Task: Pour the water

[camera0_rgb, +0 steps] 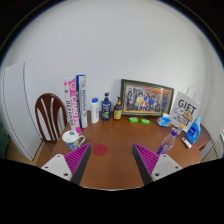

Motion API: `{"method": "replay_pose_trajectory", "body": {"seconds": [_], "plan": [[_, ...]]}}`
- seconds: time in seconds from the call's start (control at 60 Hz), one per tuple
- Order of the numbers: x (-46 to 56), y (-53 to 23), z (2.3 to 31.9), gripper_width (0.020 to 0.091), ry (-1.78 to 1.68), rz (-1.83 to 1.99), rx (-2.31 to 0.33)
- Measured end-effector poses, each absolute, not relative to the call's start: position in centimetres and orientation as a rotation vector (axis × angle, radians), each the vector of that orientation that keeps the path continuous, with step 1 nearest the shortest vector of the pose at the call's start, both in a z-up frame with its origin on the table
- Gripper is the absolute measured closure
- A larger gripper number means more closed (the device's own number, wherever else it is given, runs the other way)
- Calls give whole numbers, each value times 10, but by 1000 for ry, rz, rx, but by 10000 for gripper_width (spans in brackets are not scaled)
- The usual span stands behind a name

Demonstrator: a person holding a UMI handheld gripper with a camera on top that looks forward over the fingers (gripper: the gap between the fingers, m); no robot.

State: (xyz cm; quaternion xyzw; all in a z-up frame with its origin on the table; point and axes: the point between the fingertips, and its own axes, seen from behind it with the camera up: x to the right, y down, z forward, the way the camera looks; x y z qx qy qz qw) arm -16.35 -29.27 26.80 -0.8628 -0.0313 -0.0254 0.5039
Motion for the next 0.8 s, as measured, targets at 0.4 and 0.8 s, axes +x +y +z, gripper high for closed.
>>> {"method": "replay_pose_trajectory", "body": {"seconds": [0.4,0.8], "plan": [[18,-316,170,249,23,-178,-2147],[130,-207,109,253,66,-79,-2022]]}}
